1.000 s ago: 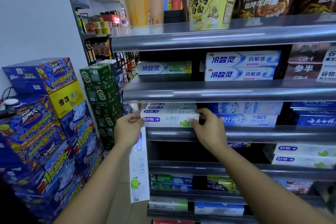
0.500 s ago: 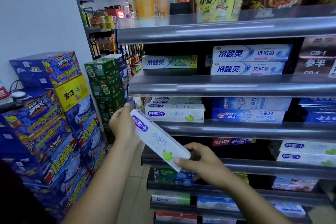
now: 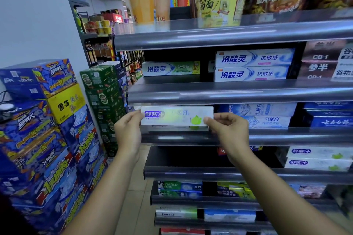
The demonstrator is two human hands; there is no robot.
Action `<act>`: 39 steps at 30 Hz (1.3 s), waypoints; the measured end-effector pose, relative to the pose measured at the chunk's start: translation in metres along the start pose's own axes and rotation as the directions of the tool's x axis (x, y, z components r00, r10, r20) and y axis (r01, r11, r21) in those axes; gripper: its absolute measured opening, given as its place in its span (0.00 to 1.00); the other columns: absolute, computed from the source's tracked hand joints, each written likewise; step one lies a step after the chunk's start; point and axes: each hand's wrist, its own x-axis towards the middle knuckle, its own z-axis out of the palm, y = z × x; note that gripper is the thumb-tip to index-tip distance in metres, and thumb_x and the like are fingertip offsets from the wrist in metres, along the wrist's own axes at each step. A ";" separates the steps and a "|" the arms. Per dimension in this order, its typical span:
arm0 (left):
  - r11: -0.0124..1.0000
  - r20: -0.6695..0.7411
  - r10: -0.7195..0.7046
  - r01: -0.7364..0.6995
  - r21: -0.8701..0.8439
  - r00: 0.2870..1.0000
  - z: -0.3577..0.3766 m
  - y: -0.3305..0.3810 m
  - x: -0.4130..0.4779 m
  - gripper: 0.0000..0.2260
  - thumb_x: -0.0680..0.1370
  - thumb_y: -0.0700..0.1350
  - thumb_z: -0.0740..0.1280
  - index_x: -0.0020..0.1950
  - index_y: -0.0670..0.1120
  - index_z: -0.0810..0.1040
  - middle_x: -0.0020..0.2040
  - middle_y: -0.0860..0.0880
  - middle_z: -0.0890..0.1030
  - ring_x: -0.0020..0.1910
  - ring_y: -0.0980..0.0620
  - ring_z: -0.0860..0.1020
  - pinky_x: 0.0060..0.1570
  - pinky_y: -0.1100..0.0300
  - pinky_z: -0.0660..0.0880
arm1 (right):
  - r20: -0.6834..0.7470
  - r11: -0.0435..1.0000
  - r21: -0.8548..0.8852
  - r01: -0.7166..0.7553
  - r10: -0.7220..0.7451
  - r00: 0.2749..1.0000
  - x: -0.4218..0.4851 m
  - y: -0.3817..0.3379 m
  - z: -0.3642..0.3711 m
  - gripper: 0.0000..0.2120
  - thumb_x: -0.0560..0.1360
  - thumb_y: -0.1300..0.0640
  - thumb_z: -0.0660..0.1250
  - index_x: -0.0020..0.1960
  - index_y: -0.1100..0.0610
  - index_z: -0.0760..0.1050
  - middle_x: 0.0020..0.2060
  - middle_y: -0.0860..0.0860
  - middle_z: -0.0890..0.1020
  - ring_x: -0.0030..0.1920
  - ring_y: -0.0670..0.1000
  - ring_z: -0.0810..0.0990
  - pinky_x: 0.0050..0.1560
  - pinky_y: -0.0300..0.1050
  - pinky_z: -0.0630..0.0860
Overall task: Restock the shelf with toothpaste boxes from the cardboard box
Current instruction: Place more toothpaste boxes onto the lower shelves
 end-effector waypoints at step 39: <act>0.765 0.390 0.013 -0.260 0.589 0.921 0.011 -0.238 -0.195 0.12 0.77 0.37 0.72 0.55 0.53 0.80 0.47 0.62 0.79 0.47 0.70 0.77 0.49 0.68 0.75 | 0.034 0.908 -0.335 -0.252 0.279 0.960 -0.060 0.184 -0.162 0.01 0.77 0.60 0.74 0.47 0.55 0.82 0.39 0.53 0.85 0.42 0.53 0.85 0.44 0.52 0.82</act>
